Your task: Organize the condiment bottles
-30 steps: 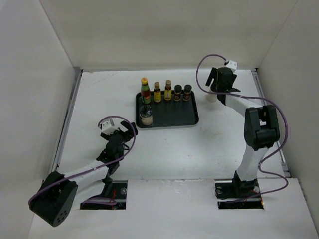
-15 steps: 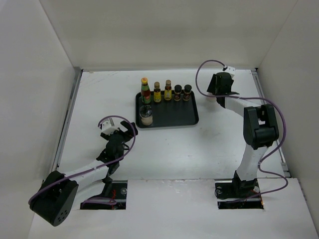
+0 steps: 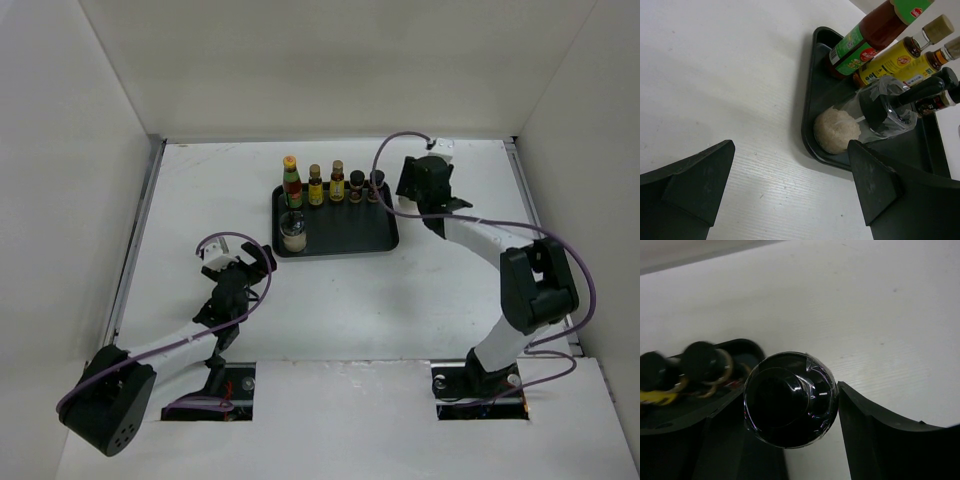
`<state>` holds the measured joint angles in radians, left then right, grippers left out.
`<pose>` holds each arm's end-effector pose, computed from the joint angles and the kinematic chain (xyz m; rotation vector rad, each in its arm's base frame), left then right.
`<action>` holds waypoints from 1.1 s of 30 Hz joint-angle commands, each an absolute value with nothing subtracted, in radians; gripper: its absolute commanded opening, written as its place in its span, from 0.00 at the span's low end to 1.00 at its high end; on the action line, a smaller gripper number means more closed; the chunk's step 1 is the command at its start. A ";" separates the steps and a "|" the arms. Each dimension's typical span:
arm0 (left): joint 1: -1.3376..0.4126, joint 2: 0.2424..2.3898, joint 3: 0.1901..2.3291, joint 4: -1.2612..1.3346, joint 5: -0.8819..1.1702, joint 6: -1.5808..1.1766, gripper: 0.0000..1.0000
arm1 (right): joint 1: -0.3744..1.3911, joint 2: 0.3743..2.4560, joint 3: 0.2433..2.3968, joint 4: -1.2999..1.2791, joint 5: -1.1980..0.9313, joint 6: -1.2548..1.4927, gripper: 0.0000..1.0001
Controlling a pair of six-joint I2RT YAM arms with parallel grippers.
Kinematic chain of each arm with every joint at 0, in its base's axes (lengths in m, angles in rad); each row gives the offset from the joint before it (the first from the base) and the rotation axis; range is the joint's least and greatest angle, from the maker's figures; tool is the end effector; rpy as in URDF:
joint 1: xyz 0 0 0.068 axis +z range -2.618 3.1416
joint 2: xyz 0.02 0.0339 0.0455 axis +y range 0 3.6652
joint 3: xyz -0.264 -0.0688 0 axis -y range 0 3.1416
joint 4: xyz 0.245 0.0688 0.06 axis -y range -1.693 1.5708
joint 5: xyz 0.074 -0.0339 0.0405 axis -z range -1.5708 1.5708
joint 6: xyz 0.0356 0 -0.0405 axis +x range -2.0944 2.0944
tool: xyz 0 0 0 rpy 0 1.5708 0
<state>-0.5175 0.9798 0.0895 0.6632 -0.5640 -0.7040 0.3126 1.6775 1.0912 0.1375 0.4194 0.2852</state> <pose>0.1616 -0.0701 0.1566 -0.5587 1.6876 -0.3789 0.3673 0.1035 0.2442 0.2354 1.9644 -0.0360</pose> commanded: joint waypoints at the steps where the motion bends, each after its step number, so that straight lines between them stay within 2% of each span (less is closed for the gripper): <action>1: -0.513 0.973 0.121 0.710 -0.558 -0.712 1.00 | 0.390 1.592 1.086 0.249 0.448 0.279 0.49; 10: -0.513 0.968 0.121 0.707 -0.554 -0.713 1.00 | 0.556 1.592 1.040 0.239 0.456 0.296 0.49; 21: -0.510 0.972 0.123 0.709 -0.563 -0.713 1.00 | 0.581 1.586 0.873 0.248 0.462 0.357 0.52; 23: -0.510 0.966 0.123 0.707 -0.560 -0.713 1.00 | 0.581 1.601 0.871 0.250 0.462 0.357 0.59; 27: -0.509 0.963 0.123 0.710 -0.574 -0.709 1.00 | 0.584 1.553 0.850 0.277 0.476 0.360 0.87; 28: -0.507 0.962 0.124 0.706 -0.574 -0.707 1.00 | 0.584 1.528 0.844 0.291 0.476 0.356 1.00; 33: -0.490 0.881 0.097 0.709 -0.574 -0.707 1.00 | 0.582 1.350 0.796 0.322 0.485 0.351 1.00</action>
<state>-0.5034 0.9306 0.0895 0.6590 -0.5659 -0.7040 0.5774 1.4811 0.8093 0.2146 0.4557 0.3431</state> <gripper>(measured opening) 0.997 0.998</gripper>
